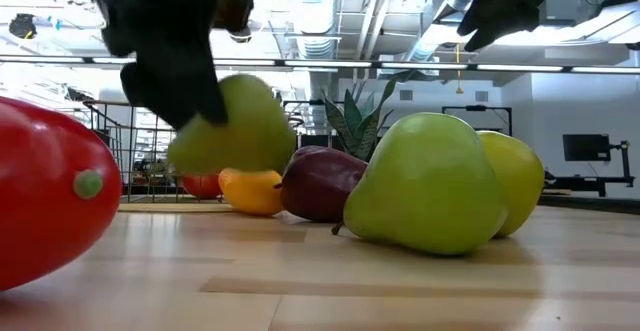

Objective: Build produce basket
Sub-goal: Put the left pear into the wire basket, then put the left pear in the wired basket

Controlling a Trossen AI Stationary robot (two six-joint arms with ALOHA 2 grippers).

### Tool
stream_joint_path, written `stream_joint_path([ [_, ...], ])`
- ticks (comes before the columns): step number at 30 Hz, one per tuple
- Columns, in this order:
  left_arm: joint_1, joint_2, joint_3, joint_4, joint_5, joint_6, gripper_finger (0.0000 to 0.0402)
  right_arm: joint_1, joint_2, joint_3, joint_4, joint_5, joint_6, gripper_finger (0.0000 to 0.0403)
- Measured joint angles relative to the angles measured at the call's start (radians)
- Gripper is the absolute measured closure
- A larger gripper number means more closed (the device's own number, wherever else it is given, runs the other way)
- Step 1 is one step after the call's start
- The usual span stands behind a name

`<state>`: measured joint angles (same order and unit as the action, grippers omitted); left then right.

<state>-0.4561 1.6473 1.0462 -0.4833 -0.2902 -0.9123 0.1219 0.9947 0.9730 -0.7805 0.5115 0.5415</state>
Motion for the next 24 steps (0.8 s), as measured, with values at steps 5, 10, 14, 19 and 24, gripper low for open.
stream_joint_path([
  [5, 0.003, -0.103, 0.000, -0.033, -0.008, -0.049, 0.0113, 0.000, 0.000, 0.000, 0.004, -0.017, 0.000, 0.0129],
  [10, 0.016, -0.209, 0.000, -0.027, -0.045, -0.073, 0.0113, 0.000, 0.000, 0.000, 0.009, -0.018, 0.000, 0.0129],
  [14, 0.033, -0.302, 0.000, -0.023, -0.084, -0.060, 0.0122, 0.000, 0.000, 0.000, 0.011, -0.018, 0.000, 0.0129],
  [19, 0.050, -0.373, 0.000, -0.042, -0.093, -0.031, 0.0142, 0.000, 0.000, 0.000, 0.010, -0.018, 0.001, 0.0129],
  [24, 0.050, -0.371, 0.000, -0.163, -0.080, -0.104, 0.0132, 0.000, 0.000, 0.000, 0.010, -0.018, 0.012, 0.0129],
])
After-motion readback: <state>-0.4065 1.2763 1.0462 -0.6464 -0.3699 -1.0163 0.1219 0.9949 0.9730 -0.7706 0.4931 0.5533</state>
